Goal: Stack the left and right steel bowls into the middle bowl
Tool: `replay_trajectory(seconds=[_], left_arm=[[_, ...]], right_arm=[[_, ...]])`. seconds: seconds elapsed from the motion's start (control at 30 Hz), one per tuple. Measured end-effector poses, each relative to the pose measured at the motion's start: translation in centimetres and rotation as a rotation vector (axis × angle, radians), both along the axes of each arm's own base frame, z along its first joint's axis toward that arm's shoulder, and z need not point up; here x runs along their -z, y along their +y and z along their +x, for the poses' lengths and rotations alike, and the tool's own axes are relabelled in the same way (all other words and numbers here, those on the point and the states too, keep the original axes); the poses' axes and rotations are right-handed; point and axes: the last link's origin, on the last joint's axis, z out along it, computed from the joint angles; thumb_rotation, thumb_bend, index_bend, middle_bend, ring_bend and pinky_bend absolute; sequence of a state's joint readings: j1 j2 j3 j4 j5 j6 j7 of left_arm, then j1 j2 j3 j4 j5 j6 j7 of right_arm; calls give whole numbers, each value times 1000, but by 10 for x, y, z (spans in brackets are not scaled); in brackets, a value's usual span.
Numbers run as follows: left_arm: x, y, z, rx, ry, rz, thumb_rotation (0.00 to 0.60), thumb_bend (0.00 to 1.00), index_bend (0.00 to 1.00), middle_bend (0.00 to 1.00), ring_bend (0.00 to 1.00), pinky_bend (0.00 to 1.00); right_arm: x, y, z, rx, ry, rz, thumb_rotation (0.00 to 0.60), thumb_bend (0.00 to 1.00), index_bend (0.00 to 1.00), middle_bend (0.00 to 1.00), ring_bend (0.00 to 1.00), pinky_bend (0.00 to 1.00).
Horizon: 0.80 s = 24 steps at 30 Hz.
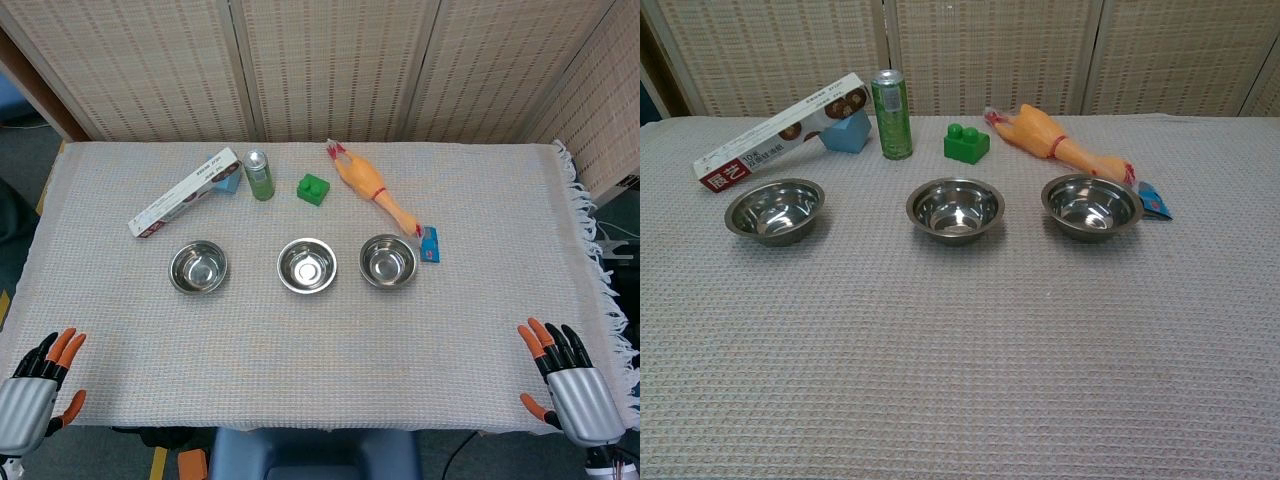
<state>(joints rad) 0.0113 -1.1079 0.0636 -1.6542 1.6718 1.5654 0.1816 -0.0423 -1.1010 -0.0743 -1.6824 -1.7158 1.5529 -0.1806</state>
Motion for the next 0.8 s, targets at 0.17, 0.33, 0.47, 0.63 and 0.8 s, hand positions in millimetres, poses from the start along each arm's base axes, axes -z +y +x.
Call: replay_trajectory(seconds=[0.17, 0.33, 0.47, 0.63, 0.8], left_arm=[[7, 2, 3, 18, 1, -9, 600, 383, 0, 0, 9, 231], [23, 9, 9, 59, -10, -18, 600, 382, 0, 371, 378, 534], [41, 22, 15, 92, 6, -41, 600, 382, 1, 862, 861, 911], [74, 50, 23, 156, 45, -84, 600, 380, 101, 999, 999, 1000], [106, 83, 28, 223, 113, -53, 600, 380, 191, 1000, 1000, 1000]], right_arm=[[-3, 3, -1, -2, -5, -8, 600, 87, 0, 0, 0, 0], [-7, 0, -3, 8, -11, -28, 600, 87, 0, 0, 0, 0], [-8, -4, -5, 25, -7, -38, 600, 87, 0, 0, 0, 0], [-9, -6, -6, 37, 4, -53, 600, 88, 0, 0, 0, 0], [-6, -9, -7, 49, 21, -64, 600, 87, 0, 0, 0, 0]])
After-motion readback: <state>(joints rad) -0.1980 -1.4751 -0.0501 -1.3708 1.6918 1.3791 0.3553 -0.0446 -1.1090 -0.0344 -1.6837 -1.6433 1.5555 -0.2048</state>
